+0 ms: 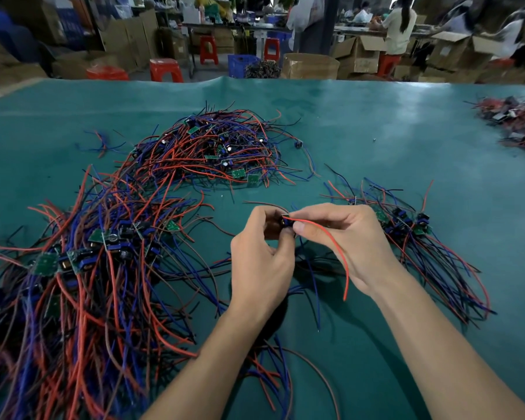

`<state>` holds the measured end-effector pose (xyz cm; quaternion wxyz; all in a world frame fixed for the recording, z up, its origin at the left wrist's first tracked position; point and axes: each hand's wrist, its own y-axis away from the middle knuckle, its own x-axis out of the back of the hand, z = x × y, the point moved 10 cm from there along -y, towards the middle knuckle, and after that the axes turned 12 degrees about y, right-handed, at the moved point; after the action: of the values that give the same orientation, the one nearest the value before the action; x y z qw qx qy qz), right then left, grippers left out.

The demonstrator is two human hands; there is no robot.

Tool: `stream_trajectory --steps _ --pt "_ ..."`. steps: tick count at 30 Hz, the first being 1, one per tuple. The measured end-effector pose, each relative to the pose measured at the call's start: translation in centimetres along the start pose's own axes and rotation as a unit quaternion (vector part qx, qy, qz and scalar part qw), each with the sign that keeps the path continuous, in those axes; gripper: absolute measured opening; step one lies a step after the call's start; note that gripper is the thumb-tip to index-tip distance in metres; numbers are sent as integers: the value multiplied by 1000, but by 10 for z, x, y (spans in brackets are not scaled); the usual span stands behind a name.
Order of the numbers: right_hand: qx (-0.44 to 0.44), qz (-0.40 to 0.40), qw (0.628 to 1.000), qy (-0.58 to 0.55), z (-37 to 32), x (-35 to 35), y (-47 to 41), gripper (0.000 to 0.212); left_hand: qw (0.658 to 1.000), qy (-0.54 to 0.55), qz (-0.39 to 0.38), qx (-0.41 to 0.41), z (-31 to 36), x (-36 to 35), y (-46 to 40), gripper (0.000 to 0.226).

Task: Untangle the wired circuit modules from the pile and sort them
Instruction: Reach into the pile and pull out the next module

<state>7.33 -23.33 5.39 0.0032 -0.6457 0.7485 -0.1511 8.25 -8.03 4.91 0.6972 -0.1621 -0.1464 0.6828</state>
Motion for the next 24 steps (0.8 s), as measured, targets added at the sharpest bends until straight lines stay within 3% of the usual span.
stream_trajectory --steps 6,11,16,21,24 --pt "21 15 999 25 -4 -1 1 17 1000 7 -9 5 -4 -2 1 13" --pt "46 84 992 78 -9 7 2 10 999 -16 -4 38 -9 1 1 34" --pt "27 138 986 94 -2 12 3 1 998 12 -26 63 -9 -5 3 31" --pt "39 103 985 136 -4 4 1 5 995 32 -37 83 -16 -8 2 9" --pt "52 97 982 154 -7 5 1 6 997 17 -21 77 -17 -5 0 10"
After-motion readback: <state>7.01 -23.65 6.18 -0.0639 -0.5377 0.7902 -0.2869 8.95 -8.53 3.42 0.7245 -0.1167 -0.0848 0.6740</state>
